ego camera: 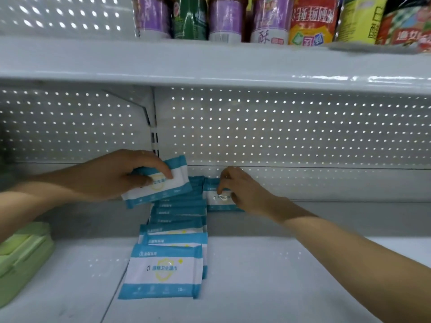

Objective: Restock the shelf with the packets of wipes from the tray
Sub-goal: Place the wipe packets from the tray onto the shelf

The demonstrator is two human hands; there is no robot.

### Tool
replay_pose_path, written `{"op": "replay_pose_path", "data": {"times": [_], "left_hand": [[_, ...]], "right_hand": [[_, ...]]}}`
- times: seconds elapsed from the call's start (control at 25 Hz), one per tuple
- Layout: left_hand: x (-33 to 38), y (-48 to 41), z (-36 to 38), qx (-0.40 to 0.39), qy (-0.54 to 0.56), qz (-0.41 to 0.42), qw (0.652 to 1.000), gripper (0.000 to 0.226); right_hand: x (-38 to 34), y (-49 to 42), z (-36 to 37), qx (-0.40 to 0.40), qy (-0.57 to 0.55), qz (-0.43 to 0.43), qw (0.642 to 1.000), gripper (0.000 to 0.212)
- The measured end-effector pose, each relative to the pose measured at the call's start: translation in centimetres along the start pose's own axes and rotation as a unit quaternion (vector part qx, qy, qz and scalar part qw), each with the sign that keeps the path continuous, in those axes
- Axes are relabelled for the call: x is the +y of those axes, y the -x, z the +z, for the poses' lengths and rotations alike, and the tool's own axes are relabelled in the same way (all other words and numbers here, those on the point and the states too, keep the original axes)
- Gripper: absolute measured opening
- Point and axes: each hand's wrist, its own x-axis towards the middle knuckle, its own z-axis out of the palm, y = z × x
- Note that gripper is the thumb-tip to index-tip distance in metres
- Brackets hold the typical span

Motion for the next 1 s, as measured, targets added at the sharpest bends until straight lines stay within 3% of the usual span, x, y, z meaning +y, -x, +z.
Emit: {"op": "replay_pose_path", "data": {"times": [0.16,0.24,0.48,0.72,1.0], "left_hand": [[7.2,-2.6,-0.8,0.025,0.080,0.078,0.993,0.039],[8.5,-5.6,0.0,0.000,0.087,0.094,0.992,0.040],[11.8,-15.9,5.9,-0.053,0.021,0.145,0.988,0.036],[10.8,-17.0,10.4,-0.146,-0.001,0.143,0.979,0.037],[8.2,-15.8,10.2,-0.119,-0.035,0.136,0.983,0.043]], "right_hand": [[0.1,3.1,-2.6,0.049,0.002,0.007,0.999,0.055],[0.2,5.7,-4.3,0.056,0.010,0.020,0.998,0.050],[-1.0,14.0,-9.3,-0.061,0.025,0.076,0.995,0.037],[-2.3,18.5,-11.2,-0.059,0.033,0.112,0.991,0.032],[-2.4,19.9,-9.8,-0.068,0.014,0.116,0.991,0.027]]}}
